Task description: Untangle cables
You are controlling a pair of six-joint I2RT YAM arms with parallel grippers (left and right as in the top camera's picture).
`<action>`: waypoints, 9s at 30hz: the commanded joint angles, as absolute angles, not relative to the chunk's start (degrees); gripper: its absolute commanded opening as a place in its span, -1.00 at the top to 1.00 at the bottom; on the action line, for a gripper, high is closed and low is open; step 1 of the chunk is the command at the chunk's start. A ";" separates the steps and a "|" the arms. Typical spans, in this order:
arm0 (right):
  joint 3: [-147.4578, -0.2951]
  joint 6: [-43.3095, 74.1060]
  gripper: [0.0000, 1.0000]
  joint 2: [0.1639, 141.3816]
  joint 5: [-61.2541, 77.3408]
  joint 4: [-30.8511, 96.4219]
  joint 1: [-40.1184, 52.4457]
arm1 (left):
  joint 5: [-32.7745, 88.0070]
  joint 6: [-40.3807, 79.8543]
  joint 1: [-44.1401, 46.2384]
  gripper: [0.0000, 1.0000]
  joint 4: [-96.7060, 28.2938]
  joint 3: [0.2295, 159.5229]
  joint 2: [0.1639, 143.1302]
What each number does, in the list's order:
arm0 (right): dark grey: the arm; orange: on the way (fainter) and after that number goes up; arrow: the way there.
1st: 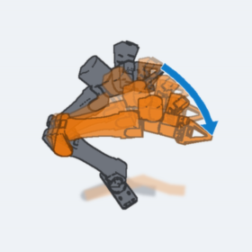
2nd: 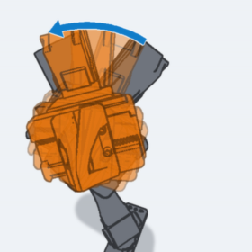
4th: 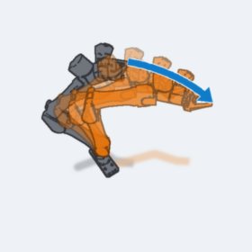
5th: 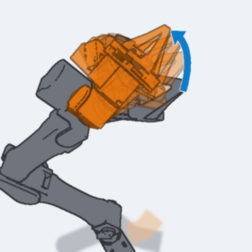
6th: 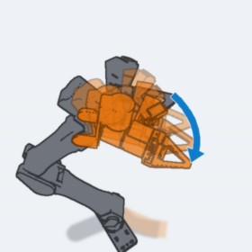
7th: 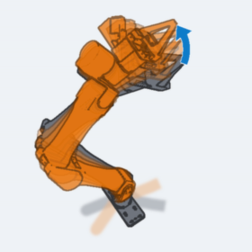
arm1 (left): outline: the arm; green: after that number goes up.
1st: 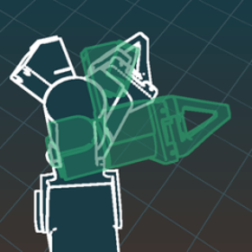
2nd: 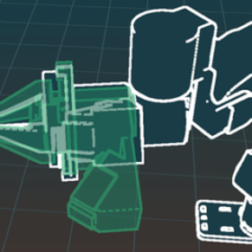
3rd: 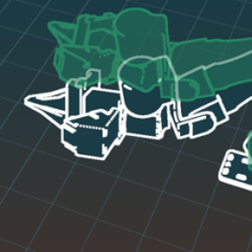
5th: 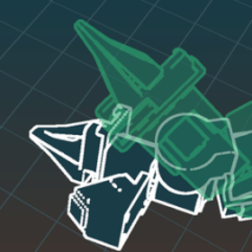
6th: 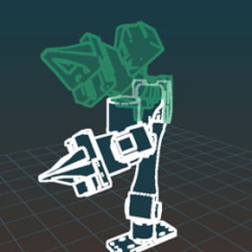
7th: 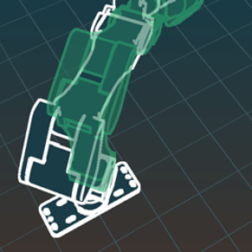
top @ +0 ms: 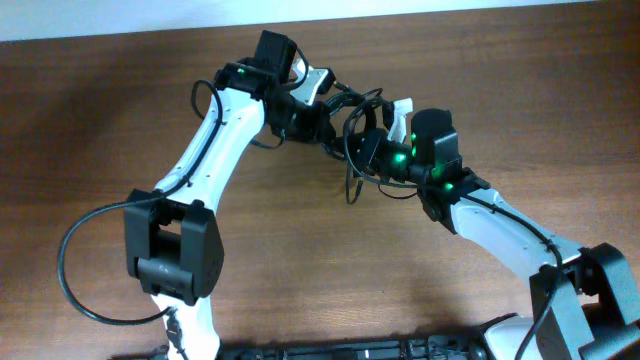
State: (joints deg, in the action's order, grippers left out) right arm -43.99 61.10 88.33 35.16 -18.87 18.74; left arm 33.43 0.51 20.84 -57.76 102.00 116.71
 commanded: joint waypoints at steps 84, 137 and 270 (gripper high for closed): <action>-44.69 55.27 0.92 88.03 38.89 -4.51 4.71 | -6.31 12.05 25.45 0.99 -72.47 103.02 110.98; -53.04 29.04 -0.93 66.19 21.43 34.00 -2.22 | 15.46 39.42 37.41 1.00 -61.65 103.83 133.78; -75.55 27.29 0.66 103.98 8.12 45.65 0.69 | -8.56 30.59 -6.11 0.92 -65.54 98.32 127.39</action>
State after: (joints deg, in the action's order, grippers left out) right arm -75.64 22.26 100.49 11.73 46.92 -0.73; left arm -8.99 30.24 -6.33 -65.69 98.78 126.69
